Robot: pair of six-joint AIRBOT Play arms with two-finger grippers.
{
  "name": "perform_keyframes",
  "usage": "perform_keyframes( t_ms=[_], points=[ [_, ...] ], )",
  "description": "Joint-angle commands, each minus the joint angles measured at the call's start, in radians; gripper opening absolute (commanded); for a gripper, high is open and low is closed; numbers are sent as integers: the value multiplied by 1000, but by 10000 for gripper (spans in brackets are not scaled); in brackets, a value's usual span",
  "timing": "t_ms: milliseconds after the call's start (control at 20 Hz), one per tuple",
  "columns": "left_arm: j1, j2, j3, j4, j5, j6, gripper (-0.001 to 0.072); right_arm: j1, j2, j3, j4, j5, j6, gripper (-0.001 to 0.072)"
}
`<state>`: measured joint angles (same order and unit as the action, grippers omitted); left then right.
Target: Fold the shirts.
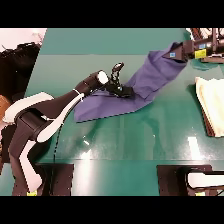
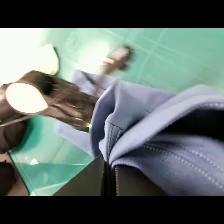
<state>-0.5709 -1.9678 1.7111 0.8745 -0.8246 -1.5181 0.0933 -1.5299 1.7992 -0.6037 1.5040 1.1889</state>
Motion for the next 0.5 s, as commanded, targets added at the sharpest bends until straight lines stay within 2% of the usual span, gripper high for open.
perform_keyframes(
  t_ms=[0, 150, 350, 450],
  points=[
    [32, 2, 13, 38, -40, -3, 22, 95, 6, 50, 2, -29, 15, 16],
    [115, 62, 30, 64, -103, -11, 22, 164, 3, 52, 2, -69, 15, 16],
    [290, 244, 30, 196, -194, -7, 22, 317, -42, 52, 3, -138, 15, 16],
    [387, 334, 30, 200, -281, 38, 23, 432, -95, 52, 6, -211, 14, 17]
  ],
)
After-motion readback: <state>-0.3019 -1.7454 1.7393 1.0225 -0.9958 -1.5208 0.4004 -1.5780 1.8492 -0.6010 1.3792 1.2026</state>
